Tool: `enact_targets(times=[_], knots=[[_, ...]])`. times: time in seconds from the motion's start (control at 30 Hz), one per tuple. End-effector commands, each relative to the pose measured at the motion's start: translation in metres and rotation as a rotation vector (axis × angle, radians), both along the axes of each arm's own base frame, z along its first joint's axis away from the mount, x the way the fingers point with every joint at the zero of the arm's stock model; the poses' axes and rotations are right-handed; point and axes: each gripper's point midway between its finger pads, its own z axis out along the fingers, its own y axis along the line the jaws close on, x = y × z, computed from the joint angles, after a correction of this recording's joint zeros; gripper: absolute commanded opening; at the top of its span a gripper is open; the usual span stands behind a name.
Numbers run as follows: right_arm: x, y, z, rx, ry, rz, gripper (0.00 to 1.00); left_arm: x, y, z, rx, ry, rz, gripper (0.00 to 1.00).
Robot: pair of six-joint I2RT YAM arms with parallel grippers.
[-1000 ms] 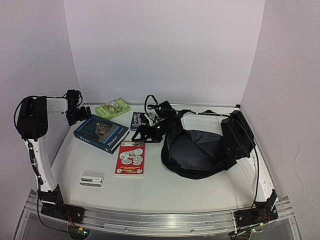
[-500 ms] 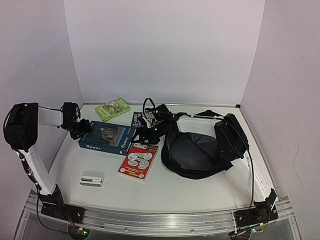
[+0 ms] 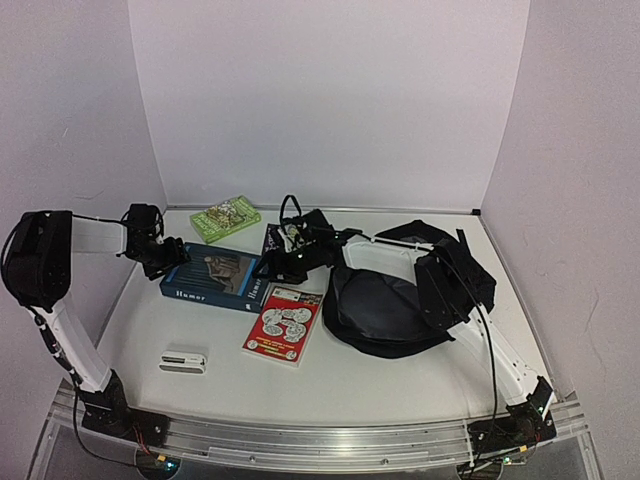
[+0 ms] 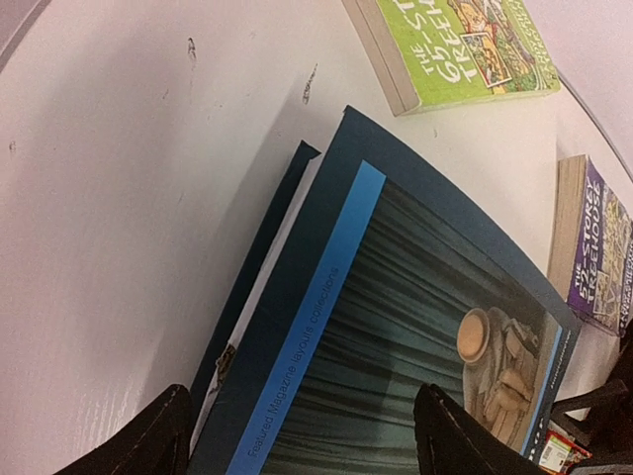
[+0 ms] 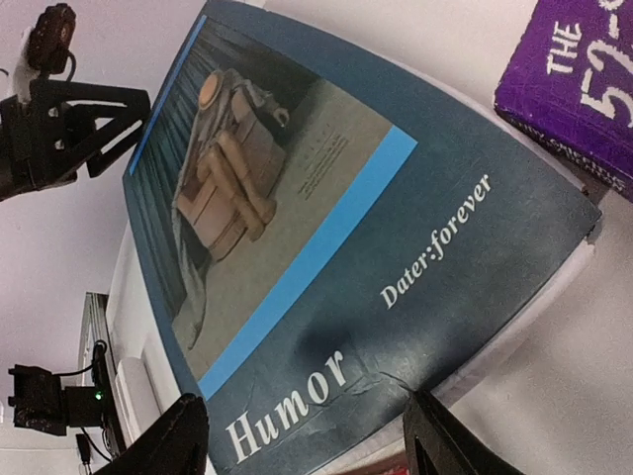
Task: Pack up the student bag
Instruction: Pick up the book from the center of the board.
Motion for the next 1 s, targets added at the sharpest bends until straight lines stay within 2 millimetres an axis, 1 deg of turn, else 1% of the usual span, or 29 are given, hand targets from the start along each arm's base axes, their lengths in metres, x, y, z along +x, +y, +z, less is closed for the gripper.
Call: enact_targets(times=[0.0,0.1,0.13,0.23,0.27,0.33,0.37,0.4,0.47,0.53,0.63,0.67,0.73,0.8,0.87,0.97], knots=[[-0.009,0.014,-0.024,-0.018,0.039,-0.026,0.71,-0.006,-0.015,0.010,-0.004,-0.004,0.002,0.77],[-0.012,0.011,-0.030,-0.030,0.054,-0.022,0.73,-0.009,-0.023,-0.001,-0.009,0.026,-0.003,0.77],[-0.014,0.011,-0.029,-0.027,0.062,-0.018,0.73,-0.010,-0.024,-0.004,-0.016,0.033,-0.003,0.77],[-0.017,0.015,-0.018,-0.004,0.069,-0.005,0.73,-0.015,-0.025,-0.012,-0.029,0.056,0.012,0.74],[-0.016,0.014,-0.013,-0.007,0.063,-0.017,0.75,-0.016,-0.023,-0.014,-0.021,0.065,0.028,0.74],[-0.011,0.005,-0.013,-0.049,0.046,-0.064,0.83,-0.020,-0.016,-0.016,0.004,0.084,0.053,0.75],[-0.010,-0.002,-0.017,-0.084,0.034,-0.085,0.86,-0.022,-0.014,-0.016,0.014,0.088,0.063,0.76],[-0.009,-0.009,-0.022,-0.119,0.023,-0.102,0.88,-0.022,-0.012,-0.016,0.022,0.091,0.074,0.78],[-0.010,-0.014,-0.025,-0.144,0.018,-0.109,0.88,-0.023,-0.008,-0.016,0.033,0.097,0.093,0.81],[-0.013,-0.010,-0.028,-0.133,0.039,-0.095,0.85,-0.024,-0.008,-0.018,0.035,0.101,0.093,0.82],[-0.027,0.007,-0.026,-0.068,0.078,-0.021,0.78,-0.023,-0.015,-0.021,0.003,0.099,0.073,0.81],[-0.032,0.015,-0.021,-0.036,0.079,0.006,0.75,-0.023,-0.017,-0.021,-0.011,0.092,0.064,0.80],[-0.041,0.024,-0.015,0.002,0.091,0.050,0.68,-0.024,-0.020,-0.017,-0.024,0.074,0.060,0.78],[-0.042,0.029,-0.002,0.037,0.088,0.072,0.63,-0.025,-0.021,-0.003,-0.025,0.037,0.059,0.73],[-0.042,0.032,0.016,0.067,0.057,0.096,0.55,-0.026,-0.024,0.013,-0.025,-0.004,0.052,0.68],[-0.041,0.036,0.054,0.118,0.007,0.116,0.51,-0.028,-0.031,0.044,-0.023,-0.074,0.034,0.62]])
